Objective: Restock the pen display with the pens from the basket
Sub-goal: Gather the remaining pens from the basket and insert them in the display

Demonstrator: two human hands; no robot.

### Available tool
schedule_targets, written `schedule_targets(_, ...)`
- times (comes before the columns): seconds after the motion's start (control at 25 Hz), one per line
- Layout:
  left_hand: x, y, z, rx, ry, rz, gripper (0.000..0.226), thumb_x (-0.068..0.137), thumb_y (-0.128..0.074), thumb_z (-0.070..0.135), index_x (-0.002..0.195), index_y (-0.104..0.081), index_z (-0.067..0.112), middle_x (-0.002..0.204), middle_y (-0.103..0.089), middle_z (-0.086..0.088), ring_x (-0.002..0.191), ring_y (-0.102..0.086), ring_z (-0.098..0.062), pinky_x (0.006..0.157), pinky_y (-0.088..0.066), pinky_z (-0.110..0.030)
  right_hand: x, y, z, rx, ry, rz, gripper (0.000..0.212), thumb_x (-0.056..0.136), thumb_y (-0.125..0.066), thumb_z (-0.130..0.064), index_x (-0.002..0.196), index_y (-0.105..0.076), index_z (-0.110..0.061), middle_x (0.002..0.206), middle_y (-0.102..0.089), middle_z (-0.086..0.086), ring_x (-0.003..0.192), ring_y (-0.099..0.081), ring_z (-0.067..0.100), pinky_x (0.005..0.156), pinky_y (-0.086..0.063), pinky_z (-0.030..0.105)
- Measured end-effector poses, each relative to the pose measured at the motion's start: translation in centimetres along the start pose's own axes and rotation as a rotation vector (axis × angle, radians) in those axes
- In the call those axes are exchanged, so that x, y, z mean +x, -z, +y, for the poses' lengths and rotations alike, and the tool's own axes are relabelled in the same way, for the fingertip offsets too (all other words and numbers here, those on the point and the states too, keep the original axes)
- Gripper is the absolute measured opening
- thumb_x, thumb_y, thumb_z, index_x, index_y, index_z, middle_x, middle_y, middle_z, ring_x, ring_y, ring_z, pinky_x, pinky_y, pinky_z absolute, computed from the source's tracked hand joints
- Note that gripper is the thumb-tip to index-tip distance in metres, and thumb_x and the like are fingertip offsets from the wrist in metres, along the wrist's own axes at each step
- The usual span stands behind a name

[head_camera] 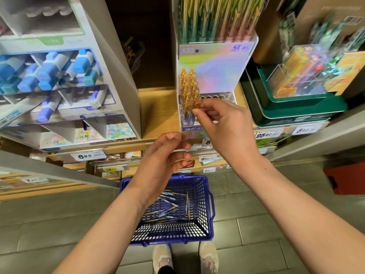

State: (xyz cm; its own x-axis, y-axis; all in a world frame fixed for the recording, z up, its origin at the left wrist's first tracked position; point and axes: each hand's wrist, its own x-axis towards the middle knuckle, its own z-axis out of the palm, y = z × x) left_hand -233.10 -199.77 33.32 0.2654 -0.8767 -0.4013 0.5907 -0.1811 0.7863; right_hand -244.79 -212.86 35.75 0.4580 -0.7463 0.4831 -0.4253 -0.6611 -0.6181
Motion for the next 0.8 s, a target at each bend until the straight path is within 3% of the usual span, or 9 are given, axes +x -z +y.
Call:
schedule_targets(0.16,-0.3,-0.4,0.2,0.011,-0.008,0.016,0.027,0.090,-0.062,0.034,0.108,-0.067,0.015,0.093,-0.068,-0.005,0.078,-0.063,-0.019,0.072,-0.052,-0.027,-0.5,-0.4,0.7,0.015,-0.018,-0.073,0.012,0.088,-0.077,-0.016,0.099,-0.077,-0.012,0.084,-0.074,-0.002,0.071,-0.066,0.006,0.071,-0.054,0.015)
schedule_targets(0.32,-1.1,-0.6,0.8,0.043,-0.032,0.032,0.031,0.091,-0.059,0.035,0.112,-0.063,0.013,0.093,-0.068,-0.006,0.079,-0.062,-0.020,0.074,-0.048,-0.030,-1.1,0.2,0.8,0.167,-0.319,-0.198,0.022,0.089,-0.075,-0.031,0.109,-0.073,-0.022,0.089,-0.073,-0.016,0.078,-0.067,-0.002,0.071,-0.048,0.004)
schedule_targets(0.48,-3.1,-0.1,1.8,0.080,-0.088,0.065,0.022,0.100,-0.051,0.029,0.108,-0.064,0.013,0.093,-0.069,-0.006,0.078,-0.063,-0.019,0.072,-0.049,-0.028,-2.1,1.7,-0.9,0.495,-0.591,-0.238,0.015,0.095,-0.067,-0.035,0.107,-0.073,-0.029,0.093,-0.074,-0.015,0.086,-0.070,0.005,0.077,-0.057,0.023)
schedule_targets(0.6,-5.5,0.5,1.7,0.054,-0.103,0.122,0.025,0.097,-0.050,0.031,0.106,-0.062,0.011,0.088,-0.069,-0.008,0.074,-0.063,-0.020,0.070,-0.049,-0.028,-3.8,2.7,-3.4,0.797,-0.665,-0.438,0.016,0.098,-0.063,-0.030,0.111,-0.072,-0.026,0.099,-0.076,-0.004,0.090,-0.071,0.012,0.074,-0.056,0.023)
schedule_targets(0.72,-7.6,2.1,0.8,-0.017,-0.097,0.152,0.032,0.091,-0.050,0.038,0.103,-0.062,0.012,0.085,-0.068,-0.008,0.071,-0.064,-0.018,0.068,-0.049,-0.027,-6.2,2.5,-5.1,0.888,-0.662,-0.585,0.028,0.091,-0.062,-0.040,0.113,-0.070,-0.024,0.098,-0.076,-0.002,0.087,-0.069,0.012,0.075,-0.056,0.024)
schedule_targets(0.8,-8.6,3.9,-0.5,-0.039,-0.084,0.157,0.028,0.095,-0.051,0.038,0.101,-0.064,0.013,0.085,-0.068,-0.008,0.071,-0.064,-0.019,0.069,-0.050,-0.027,-8.1,1.4,-5.4,0.849,-0.655,-0.621,0.025,0.092,-0.060,-0.039,0.112,-0.070,-0.026,0.095,-0.076,-0.003,0.084,-0.069,0.010,0.076,-0.055,0.025)
